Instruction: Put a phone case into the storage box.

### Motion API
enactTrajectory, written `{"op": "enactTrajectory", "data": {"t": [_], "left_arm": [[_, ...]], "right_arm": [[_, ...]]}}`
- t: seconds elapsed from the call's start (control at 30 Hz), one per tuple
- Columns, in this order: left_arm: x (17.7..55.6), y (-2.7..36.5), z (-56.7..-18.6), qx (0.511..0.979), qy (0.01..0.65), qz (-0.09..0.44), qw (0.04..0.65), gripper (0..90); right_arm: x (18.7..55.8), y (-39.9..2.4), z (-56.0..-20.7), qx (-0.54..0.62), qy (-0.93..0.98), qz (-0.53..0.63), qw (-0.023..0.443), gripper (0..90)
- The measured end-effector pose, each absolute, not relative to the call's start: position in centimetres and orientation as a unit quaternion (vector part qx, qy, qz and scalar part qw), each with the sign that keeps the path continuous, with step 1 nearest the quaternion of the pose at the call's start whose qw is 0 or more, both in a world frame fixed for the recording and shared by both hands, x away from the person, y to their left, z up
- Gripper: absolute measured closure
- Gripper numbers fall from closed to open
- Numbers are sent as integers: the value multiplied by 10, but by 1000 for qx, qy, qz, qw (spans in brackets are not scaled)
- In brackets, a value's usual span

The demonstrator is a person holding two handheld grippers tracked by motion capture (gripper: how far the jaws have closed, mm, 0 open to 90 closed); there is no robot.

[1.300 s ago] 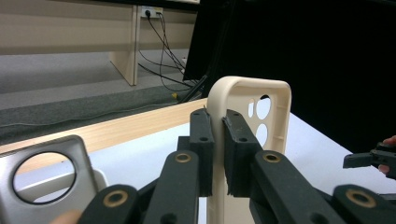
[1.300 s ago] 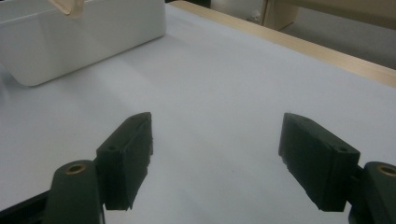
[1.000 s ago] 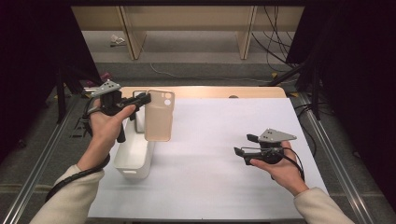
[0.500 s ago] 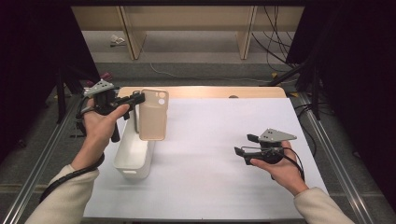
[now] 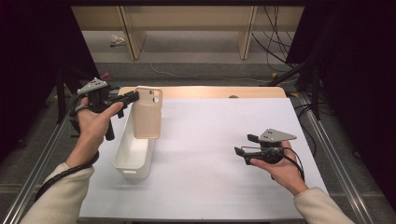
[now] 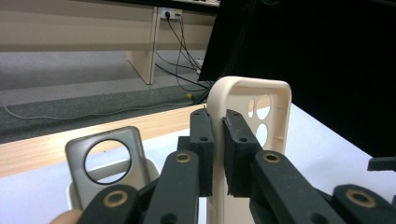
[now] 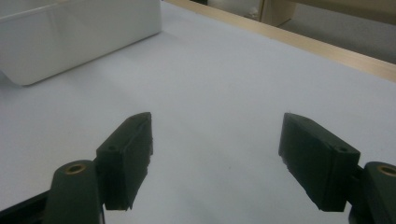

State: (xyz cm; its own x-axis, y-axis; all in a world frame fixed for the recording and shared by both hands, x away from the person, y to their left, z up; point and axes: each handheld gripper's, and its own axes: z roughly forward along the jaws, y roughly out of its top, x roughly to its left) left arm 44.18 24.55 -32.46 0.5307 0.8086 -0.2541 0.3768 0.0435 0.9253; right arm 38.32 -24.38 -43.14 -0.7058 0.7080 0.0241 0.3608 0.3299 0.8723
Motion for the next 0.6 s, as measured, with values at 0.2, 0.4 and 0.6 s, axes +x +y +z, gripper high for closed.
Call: {"op": "enactTrajectory", "data": {"t": [0.2,0.4,0.6], "left_arm": [[446,254,-326,662,452,192,566,829],[451,260,-328,659,459,196,563,829],[457,267,-331,658,463,201,558,829]], "right_arm": [[383,-244,-431,337,794,471,184,269],[383,-244,-431,338,793,473,185,268],[384,-244,-431,338,792,473,186,267]]}}
